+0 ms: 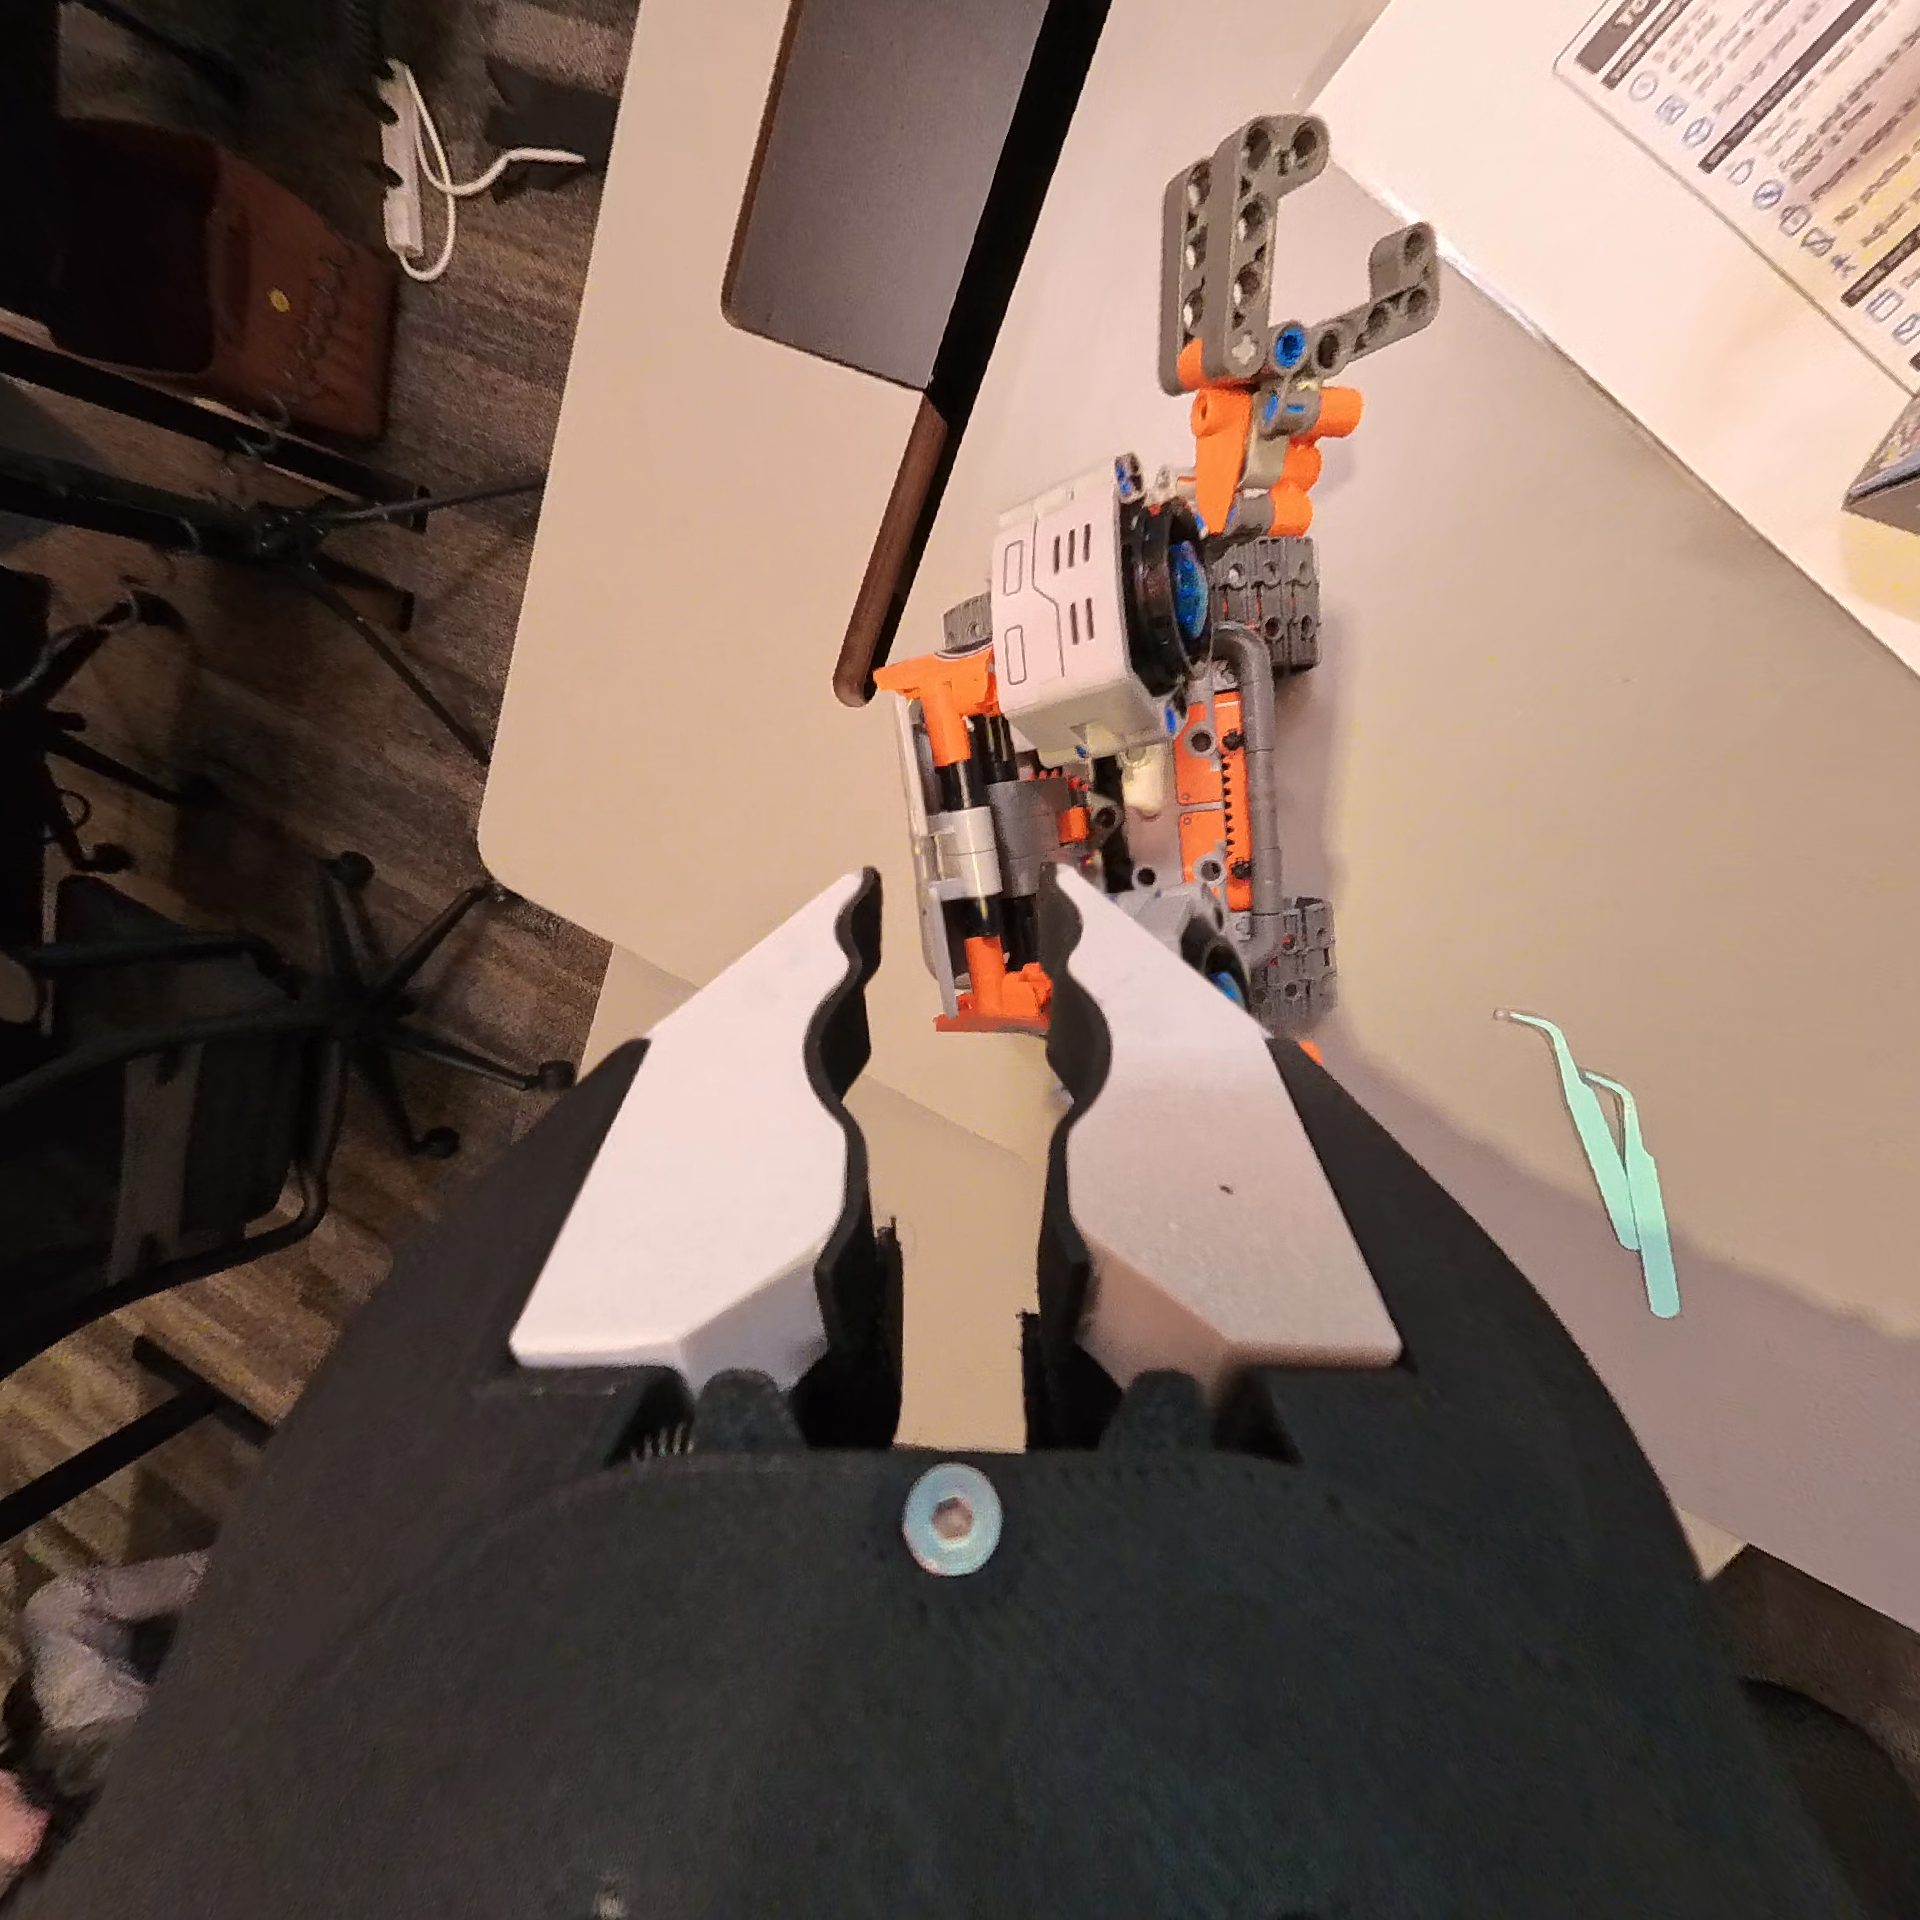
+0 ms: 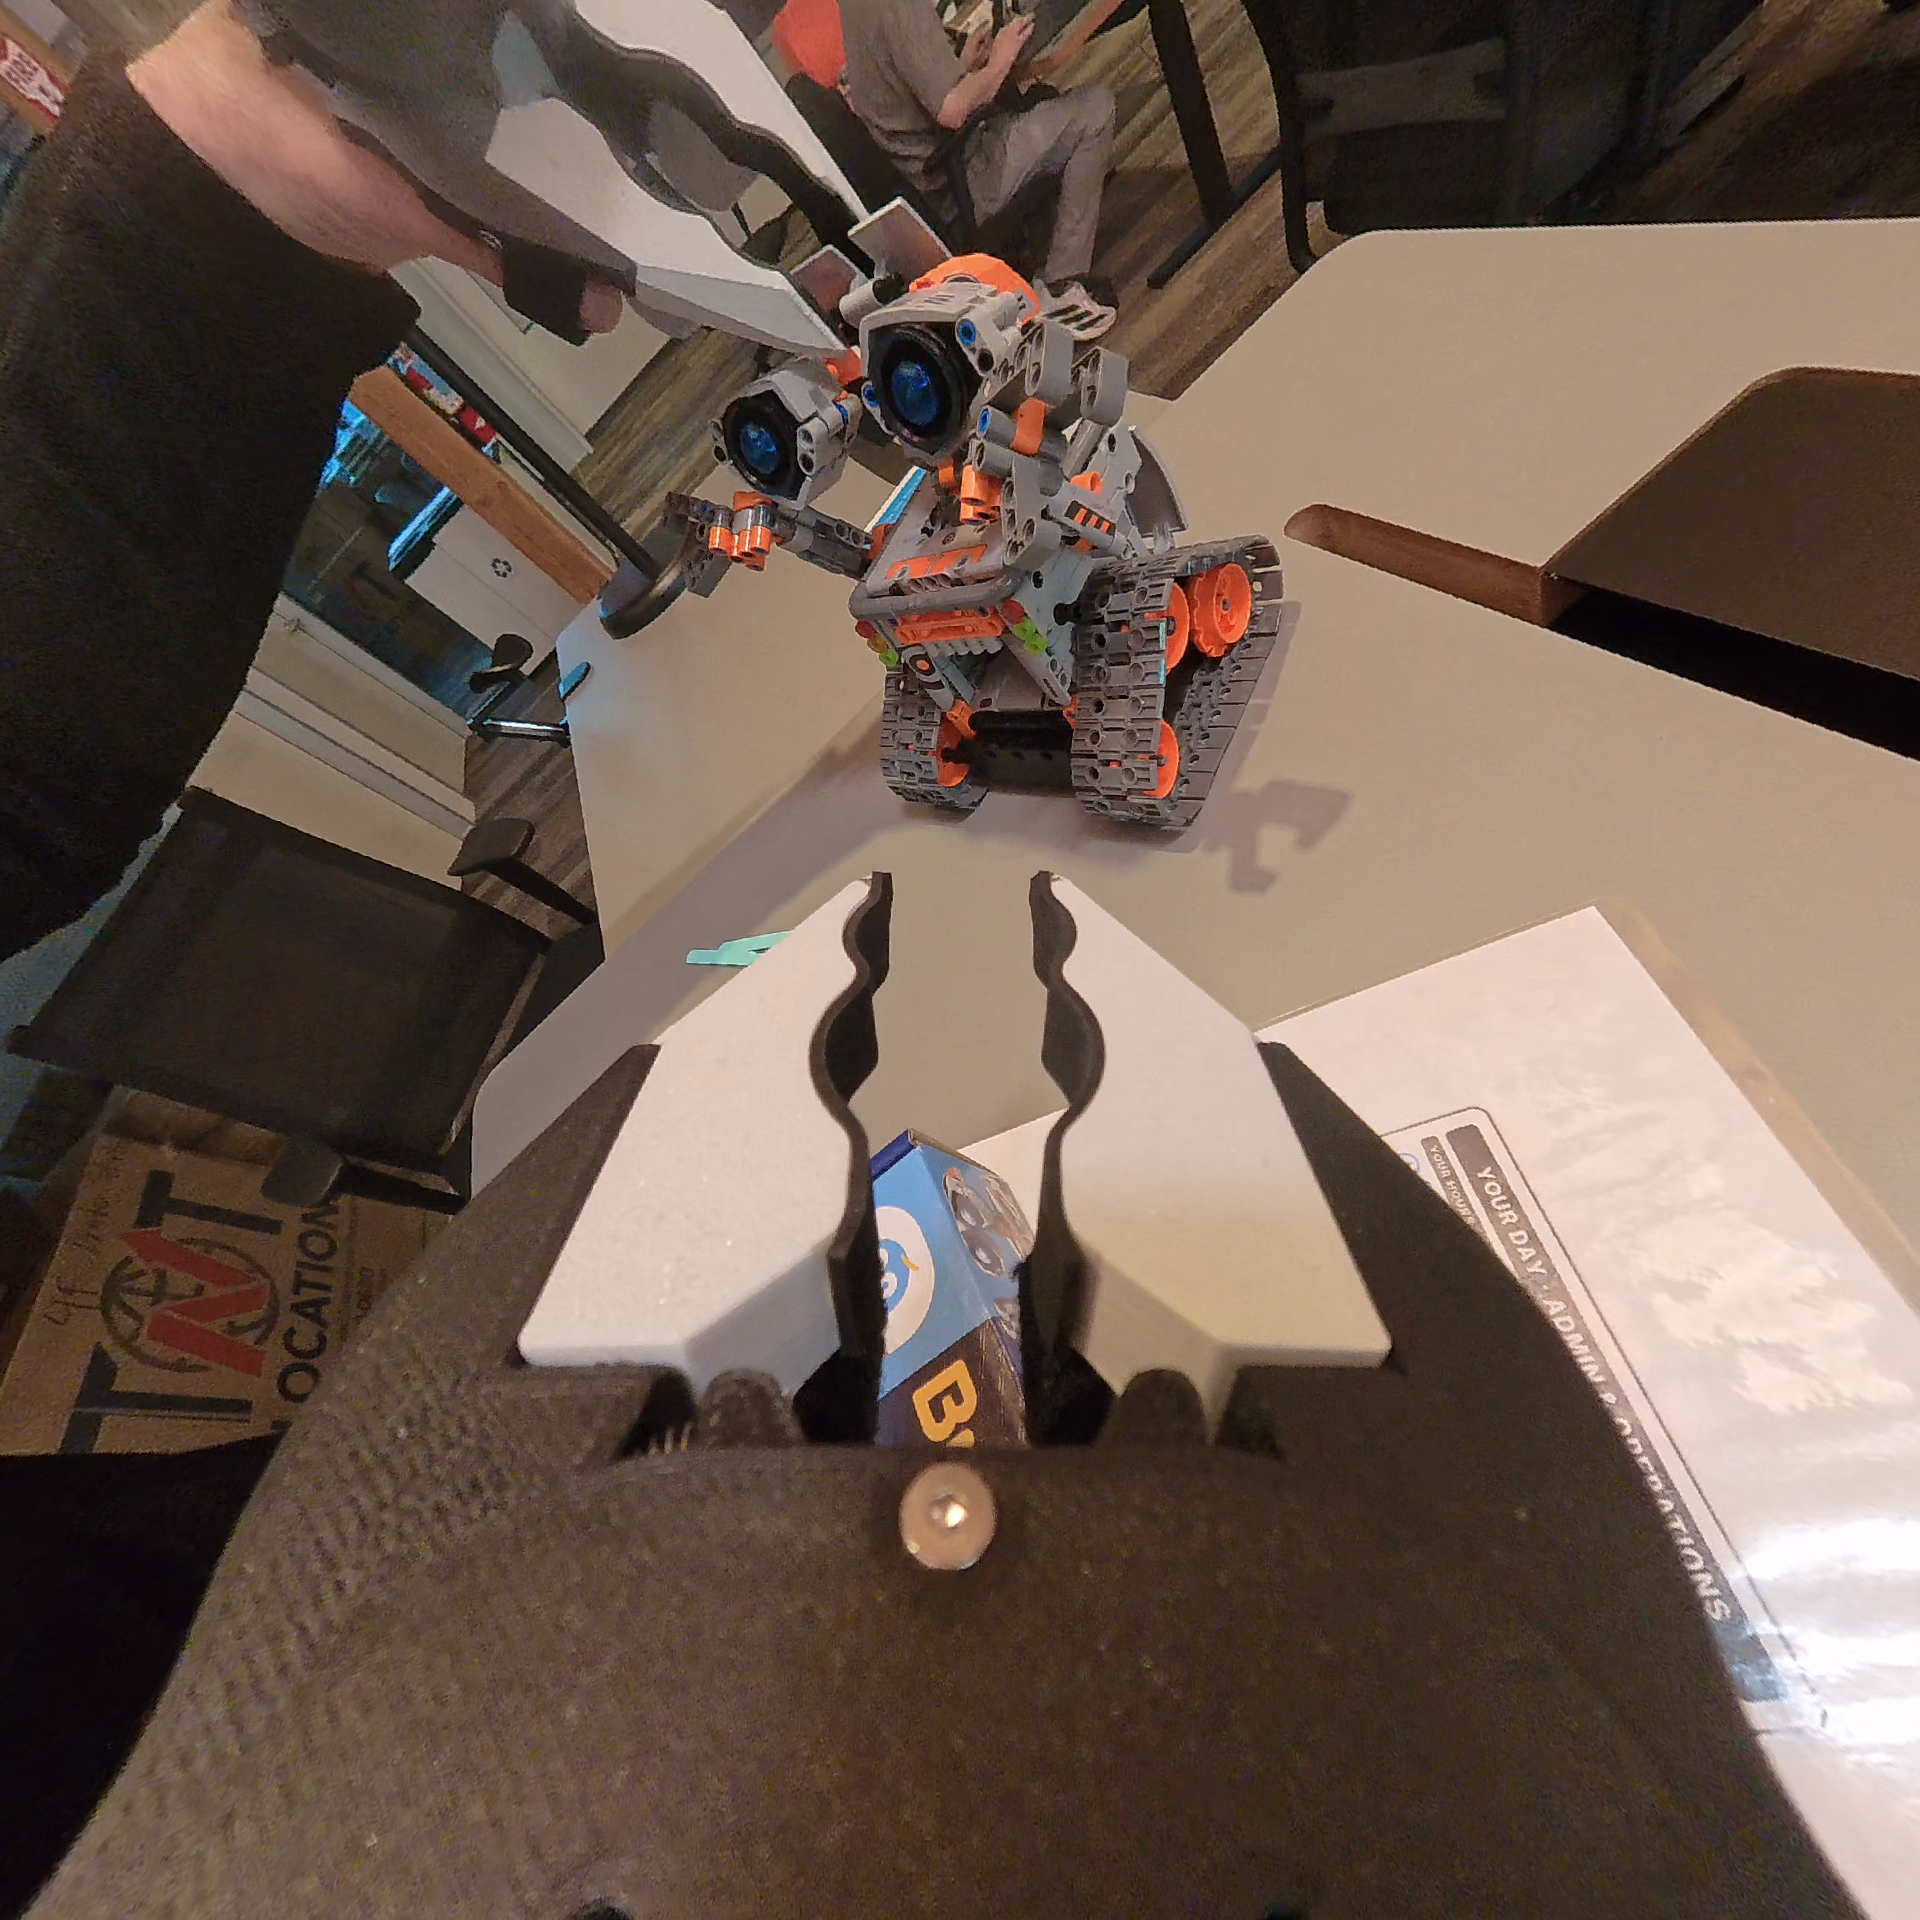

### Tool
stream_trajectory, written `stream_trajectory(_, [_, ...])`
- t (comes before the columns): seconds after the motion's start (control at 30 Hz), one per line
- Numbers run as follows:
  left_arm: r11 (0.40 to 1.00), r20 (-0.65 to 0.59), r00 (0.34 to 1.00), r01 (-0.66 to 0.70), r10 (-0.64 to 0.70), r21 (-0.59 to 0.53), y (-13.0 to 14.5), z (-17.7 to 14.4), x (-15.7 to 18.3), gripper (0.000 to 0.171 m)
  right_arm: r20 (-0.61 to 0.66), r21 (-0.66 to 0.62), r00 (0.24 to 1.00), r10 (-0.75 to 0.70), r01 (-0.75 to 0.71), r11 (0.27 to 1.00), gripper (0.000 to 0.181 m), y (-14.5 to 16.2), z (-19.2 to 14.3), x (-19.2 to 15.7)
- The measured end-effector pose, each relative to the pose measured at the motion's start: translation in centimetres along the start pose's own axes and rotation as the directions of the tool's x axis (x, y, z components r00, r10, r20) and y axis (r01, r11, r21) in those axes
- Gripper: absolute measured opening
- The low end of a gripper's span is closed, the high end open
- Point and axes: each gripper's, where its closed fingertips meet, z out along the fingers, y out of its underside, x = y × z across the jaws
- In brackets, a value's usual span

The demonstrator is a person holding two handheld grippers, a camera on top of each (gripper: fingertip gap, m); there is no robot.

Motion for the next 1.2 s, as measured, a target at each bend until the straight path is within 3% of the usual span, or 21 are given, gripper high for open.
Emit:
stream_trajectory(0.13, [1.0,-0.017,1.0,0.011,-0.011,0.008,0.2,-0.3,0.2,0.015,-0.002,0.003,1.0,0.0,0.0,1.0,0.025,0.0,-0.3,0.1])
stream_trajectory(0.23, [0.999,0.018,1.0,-0.01,0.011,-0.041,0.8,-0.5,0.0,0.016,-0.004,0.005,1.0,0.0,0.0,1.0,0.025,0.0,-0.6,0.1])
stream_trajectory(0.33, [0.999,0.094,0.995,0.024,-0.027,0.032,-0.4,-2.8,-0.4,0.021,-0.003,0.004,1.0,-0.016,0.016,1.0,0.026,-0.2,-1.5,-0.4])
stream_trajectory(0.43, [0.991,0.159,0.987,0.011,-0.032,0.134,-3.2,-6.1,1.5,0.027,-0.019,0.011,0.997,-0.068,0.068,0.998,0.027,-0.7,-3.4,-1.3])
stream_trajectory(0.6, [0.941,0.1,0.995,-0.052,0.02,0.334,-9.4,-7.9,10.7,0.036,-0.078,-0.021,0.986,-0.146,0.144,0.989,0.035,0.2,-8.1,-2.1])
stream_trajectory(0.7, [0.928,0.046,0.998,-0.058,0.044,0.368,-11.0,-6.1,16.1,0.042,-0.132,-0.057,0.976,-0.174,0.168,0.984,0.039,1.8,-11.1,-2.3])
stream_trajectory(0.83, [0.89,-0.126,0.992,0.036,0.025,0.454,-12.7,-3.1,22.9,0.045,-0.178,-0.096,0.965,-0.191,0.176,0.98,0.043,4.2,-15.1,-2.9])
stream_trajectory(1.1, [0.922,-0.385,0.919,0.075,0.084,0.38,-13.9,3.0,35.9,0.036,-0.246,-0.097,0.952,-0.179,0.16,0.982,0.041,7.9,-20.5,-2.9])
stream_trajectory(1.2, [0.942,-0.382,0.923,0.082,0.052,0.324,-13.6,4.7,37.4,0.036,-0.254,-0.088,0.951,-0.177,0.16,0.983,0.041,8.7,-21.5,-3.0])
